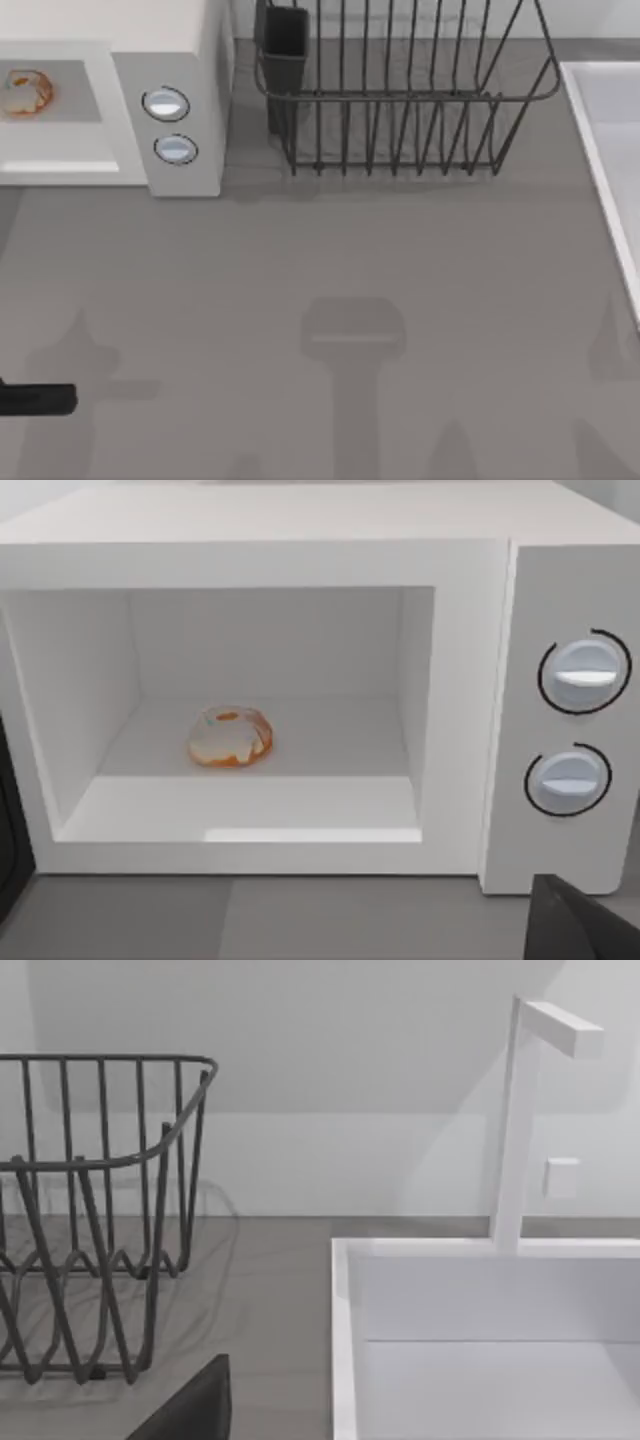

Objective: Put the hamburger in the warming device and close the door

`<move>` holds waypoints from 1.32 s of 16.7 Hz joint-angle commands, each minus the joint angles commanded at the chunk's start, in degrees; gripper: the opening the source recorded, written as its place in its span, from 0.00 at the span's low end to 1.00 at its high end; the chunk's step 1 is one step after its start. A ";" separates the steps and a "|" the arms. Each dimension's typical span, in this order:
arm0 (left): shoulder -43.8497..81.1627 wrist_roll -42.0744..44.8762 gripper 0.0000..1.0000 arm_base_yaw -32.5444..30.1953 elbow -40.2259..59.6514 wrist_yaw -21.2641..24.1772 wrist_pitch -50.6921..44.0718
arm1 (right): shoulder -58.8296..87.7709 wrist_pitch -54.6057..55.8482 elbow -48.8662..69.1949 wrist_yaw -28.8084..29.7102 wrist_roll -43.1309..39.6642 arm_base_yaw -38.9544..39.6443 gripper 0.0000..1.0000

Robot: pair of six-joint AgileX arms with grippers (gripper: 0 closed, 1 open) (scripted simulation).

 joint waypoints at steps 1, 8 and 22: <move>0.43 -0.05 0.00 -0.92 0.14 -0.92 0.26 | 0.00 0.00 0.00 0.00 0.00 0.00 1.00; 1.99 0.86 0.00 0.40 1.05 0.07 -0.06 | 0.00 0.00 0.00 0.00 0.00 0.00 1.00; 55.42 30.27 0.00 50.51 38.74 40.15 -14.56 | 0.00 0.00 0.00 0.00 0.00 0.00 1.00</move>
